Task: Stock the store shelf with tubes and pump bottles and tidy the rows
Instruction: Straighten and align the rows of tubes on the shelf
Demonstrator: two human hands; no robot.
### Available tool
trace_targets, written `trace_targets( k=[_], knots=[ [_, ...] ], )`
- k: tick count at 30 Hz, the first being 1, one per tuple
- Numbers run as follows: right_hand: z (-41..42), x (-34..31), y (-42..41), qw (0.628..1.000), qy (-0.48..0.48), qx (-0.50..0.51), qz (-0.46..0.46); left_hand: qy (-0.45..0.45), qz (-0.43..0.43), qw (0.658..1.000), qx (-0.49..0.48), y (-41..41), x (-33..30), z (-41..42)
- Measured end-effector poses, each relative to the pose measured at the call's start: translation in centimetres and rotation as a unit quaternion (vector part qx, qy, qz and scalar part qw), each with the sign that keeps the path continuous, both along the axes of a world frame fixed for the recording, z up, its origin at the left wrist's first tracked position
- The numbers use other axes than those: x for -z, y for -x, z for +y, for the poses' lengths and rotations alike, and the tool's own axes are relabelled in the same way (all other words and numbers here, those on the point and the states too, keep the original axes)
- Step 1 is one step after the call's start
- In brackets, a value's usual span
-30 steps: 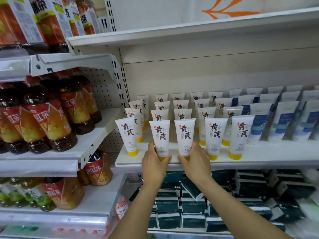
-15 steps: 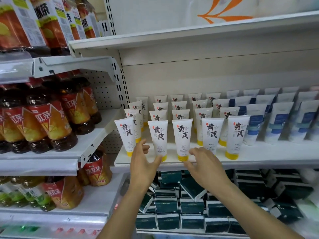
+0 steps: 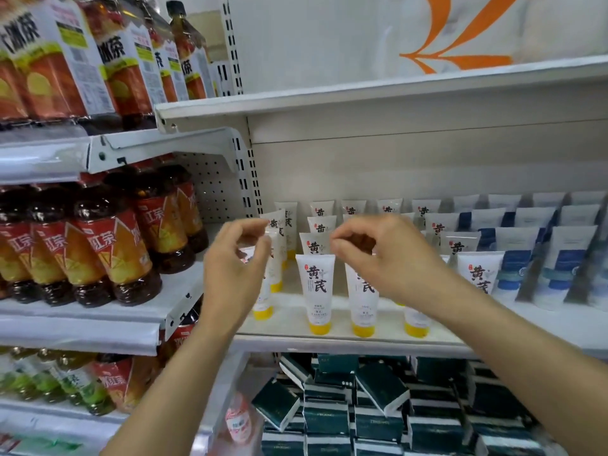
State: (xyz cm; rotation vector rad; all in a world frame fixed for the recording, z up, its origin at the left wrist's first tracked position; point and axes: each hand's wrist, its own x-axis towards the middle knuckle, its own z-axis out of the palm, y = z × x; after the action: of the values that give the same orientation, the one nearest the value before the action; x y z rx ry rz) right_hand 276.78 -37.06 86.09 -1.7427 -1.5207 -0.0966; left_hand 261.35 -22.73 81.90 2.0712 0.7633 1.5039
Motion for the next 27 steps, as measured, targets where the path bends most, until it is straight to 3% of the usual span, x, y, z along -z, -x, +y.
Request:
trace_targets(
  k=[10,16,27],
  knots=[
    [9.2,-4.6,-4.7,0.986,0.120,-0.050,-0.109,0.100,0.132,0.985,0.050,0.2,-5.0,9.2],
    [15.3,-5.2,-6.9,0.967,0.200,-0.034,-0.156,0.097,0.266,0.955,0.082,-0.6,-4.4,14.3],
    [25.2,-3.2,-8.5,0.926,0.286,-0.027,-0.246,0.079,0.370,0.914,0.148,-4.2,-3.5,20.6]
  ],
)
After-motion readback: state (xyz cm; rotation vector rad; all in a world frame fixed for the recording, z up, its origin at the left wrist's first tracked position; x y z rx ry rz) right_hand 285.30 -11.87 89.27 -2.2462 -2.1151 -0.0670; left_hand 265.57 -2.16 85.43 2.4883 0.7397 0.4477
